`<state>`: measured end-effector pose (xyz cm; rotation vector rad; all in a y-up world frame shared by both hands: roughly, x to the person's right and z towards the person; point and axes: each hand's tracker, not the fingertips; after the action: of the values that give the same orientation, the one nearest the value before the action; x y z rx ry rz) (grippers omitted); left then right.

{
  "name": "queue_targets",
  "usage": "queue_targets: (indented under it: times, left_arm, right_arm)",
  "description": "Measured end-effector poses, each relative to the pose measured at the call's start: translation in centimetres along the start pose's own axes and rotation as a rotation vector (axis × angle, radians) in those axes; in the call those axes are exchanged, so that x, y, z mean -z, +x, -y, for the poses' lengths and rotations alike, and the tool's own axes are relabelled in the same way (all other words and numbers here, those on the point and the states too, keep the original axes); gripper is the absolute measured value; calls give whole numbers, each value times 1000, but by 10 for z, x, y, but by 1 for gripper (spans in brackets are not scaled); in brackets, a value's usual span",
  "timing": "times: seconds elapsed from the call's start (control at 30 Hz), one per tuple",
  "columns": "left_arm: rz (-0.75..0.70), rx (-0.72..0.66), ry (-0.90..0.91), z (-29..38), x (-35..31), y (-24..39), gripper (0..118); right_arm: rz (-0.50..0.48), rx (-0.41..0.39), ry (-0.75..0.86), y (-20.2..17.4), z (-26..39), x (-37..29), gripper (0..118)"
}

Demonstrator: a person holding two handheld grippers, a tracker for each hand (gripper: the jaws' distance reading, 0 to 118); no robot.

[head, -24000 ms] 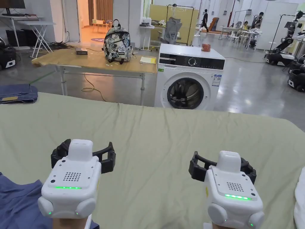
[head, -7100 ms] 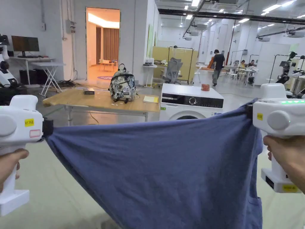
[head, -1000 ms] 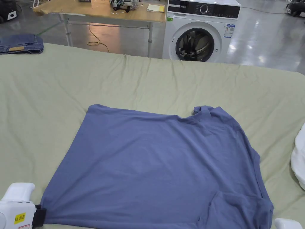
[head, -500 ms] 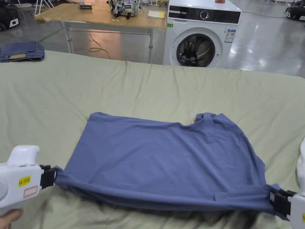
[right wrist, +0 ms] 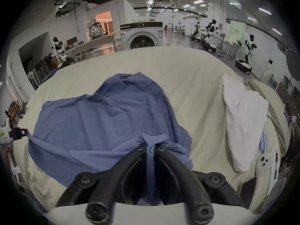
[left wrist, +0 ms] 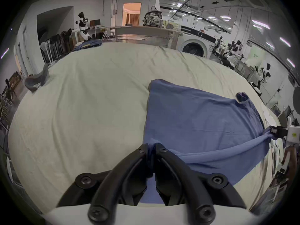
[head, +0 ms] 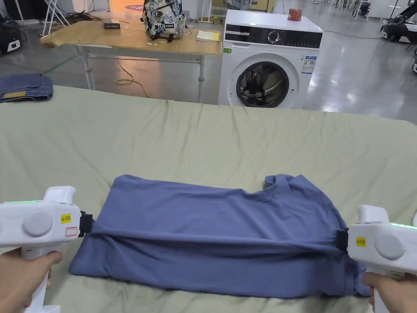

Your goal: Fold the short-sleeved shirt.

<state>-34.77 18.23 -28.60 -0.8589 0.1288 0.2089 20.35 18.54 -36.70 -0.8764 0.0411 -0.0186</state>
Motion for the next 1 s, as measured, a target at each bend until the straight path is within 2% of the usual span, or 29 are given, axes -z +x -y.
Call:
queue_targets:
  times: [0.23, 0.27, 0.33, 0.37, 0.4, 0.47, 0.5, 0.63, 0.7, 0.73, 0.8, 0.83, 0.87, 0.93, 1.0]
  left_arm:
    - [-5, -13, -74, -3, 27, 6, 3]
    - [-6, -10, -76, -4, 27, 7, 8]
    - [-17, 9, -74, -2, 25, 11, 10]
    - [-33, 22, -55, -1, 21, 14, 16]
    - [-29, 22, -41, -2, 19, 13, 26]
    - [5, 11, -3, 0, 7, 16, 53]
    - [20, 8, 12, 1, 1, 18, 58]
    - [39, 43, 151, 10, -33, 32, 58]
    - [45, 54, 233, 18, -49, 36, 58]
    - [40, 57, 266, 23, -57, 40, 56]
    - [17, 79, 325, 31, -68, 45, 28]
    - [-19, 92, 353, 37, -75, 49, 12]
    - [-35, 119, 368, 43, -80, 53, 5]
    - [-45, 128, 420, 54, -84, 50, 0]
    - [-90, 147, 462, 63, -93, 52, 0]
  right_arm:
    - [4, 21, -77, 3, -7, 46, 11]
    - [7, 14, -77, 1, -6, 48, 13]
    - [21, -9, -57, 1, -4, 49, 15]
    - [32, -19, -29, -2, -3, 45, 19]
    - [50, -31, 0, -5, -2, 41, 31]
    - [34, -43, 74, -9, 1, 27, 65]
    - [30, -47, 114, -12, 2, 19, 68]
    - [16, -66, 287, -29, 15, -19, 68]
    - [1, -56, 369, -39, 27, -40, 64]
    - [0, -52, 407, -44, 32, -49, 54]
    - [4, -61, 459, -56, 42, -63, 13]
    - [16, -75, 481, -60, 47, -68, 5]
    - [13, -78, 507, -65, 53, -74, 3]
    - [-8, -81, 547, -72, 62, -86, 0]
    - [9, -90, 590, -77, 70, -96, 0]
